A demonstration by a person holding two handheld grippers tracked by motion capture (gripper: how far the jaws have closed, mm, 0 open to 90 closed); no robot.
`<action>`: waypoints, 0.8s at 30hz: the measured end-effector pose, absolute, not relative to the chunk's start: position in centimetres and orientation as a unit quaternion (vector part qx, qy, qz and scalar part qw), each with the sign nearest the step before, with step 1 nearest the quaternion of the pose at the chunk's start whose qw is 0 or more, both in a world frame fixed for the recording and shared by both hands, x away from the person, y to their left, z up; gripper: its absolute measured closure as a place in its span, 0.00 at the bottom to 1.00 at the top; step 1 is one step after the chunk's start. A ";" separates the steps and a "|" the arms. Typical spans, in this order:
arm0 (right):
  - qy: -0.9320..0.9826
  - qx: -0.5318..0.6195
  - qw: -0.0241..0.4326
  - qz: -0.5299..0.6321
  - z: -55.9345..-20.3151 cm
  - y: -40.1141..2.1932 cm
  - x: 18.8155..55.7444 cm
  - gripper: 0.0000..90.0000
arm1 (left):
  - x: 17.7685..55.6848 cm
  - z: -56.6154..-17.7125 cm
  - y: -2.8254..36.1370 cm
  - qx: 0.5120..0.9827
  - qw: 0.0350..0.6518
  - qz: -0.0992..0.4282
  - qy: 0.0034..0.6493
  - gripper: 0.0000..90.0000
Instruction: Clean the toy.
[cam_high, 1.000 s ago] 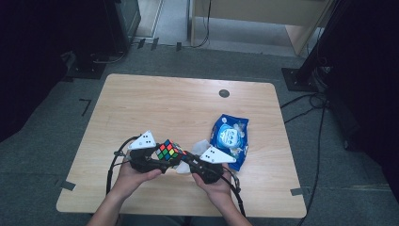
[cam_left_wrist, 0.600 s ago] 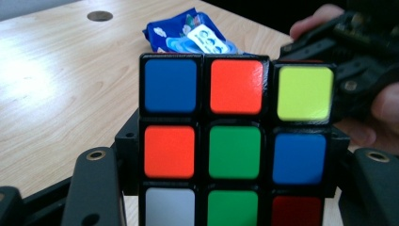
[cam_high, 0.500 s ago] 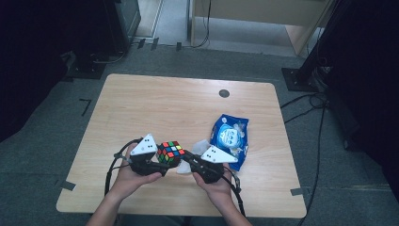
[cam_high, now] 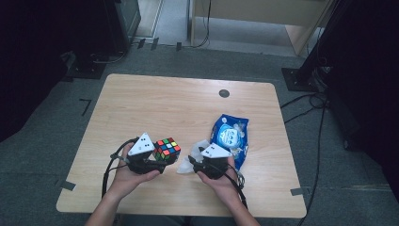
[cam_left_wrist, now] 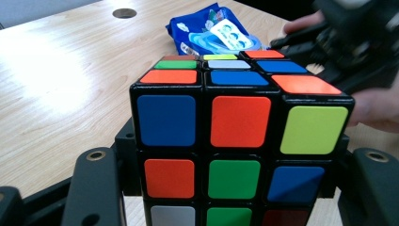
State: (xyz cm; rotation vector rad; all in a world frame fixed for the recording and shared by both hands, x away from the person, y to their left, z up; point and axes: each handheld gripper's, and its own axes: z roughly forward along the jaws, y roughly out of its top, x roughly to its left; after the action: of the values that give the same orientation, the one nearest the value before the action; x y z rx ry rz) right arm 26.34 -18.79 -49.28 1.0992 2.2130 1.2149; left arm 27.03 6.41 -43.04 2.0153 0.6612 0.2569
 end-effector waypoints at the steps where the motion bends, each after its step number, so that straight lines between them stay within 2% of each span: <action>1: 0.789 0.392 0.193 0.433 -49.3 -18.8 26.3 0.48 | 27.0 -43.1 6.4 0.827 0.481 0.105 0.271 0.38; 6: 0.820 0.379 0.196 0.382 -50.7 -18.3 26.5 0.38 | 27.1 -43.1 6.6 0.826 0.482 0.105 0.273 0.38; 13: 0.823 0.393 0.194 0.362 -51.8 -19.1 26.9 0.40 | 27.1 -43.2 6.8 0.825 0.484 0.106 0.274 0.38; 17: 0.822 0.394 0.174 0.371 -52.0 -19.4 27.0 0.47 | 27.1 -43.2 6.7 0.825 0.483 0.106 0.274 0.38; 19: 0.815 0.404 0.170 0.378 -52.0 -19.6 27.1 0.55 | 27.1 -43.3 6.7 0.824 0.484 0.105 0.274 0.38; 20: 0.811 0.408 0.176 0.381 -52.1 -19.9 27.1 0.63 | 27.0 -43.4 6.6 0.825 0.483 0.104 0.273 0.38; 21: 0.811 0.408 0.176 0.381 -52.1 -19.9 27.1 0.63 | 27.0 -43.4 6.6 0.825 0.483 0.104 0.273 0.38; 22: 0.807 0.412 0.179 0.383 -52.1 -20.1 27.0 0.78 | 27.0 -43.4 6.4 0.826 0.482 0.106 0.272 0.38; 23: 0.807 0.412 0.179 0.383 -52.1 -20.1 27.0 0.78 | 27.0 -43.4 6.4 0.826 0.482 0.106 0.272 0.38; 24: 0.807 0.411 0.181 0.383 -52.1 -20.1 26.9 0.84 | 27.0 -43.5 6.4 0.826 0.482 0.105 0.271 0.38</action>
State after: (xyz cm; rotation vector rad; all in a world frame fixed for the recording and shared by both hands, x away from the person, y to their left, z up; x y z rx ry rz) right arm 26.93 -20.11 -52.09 1.1611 2.2790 1.0811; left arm 26.96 6.39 -43.47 2.0138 0.6604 0.2562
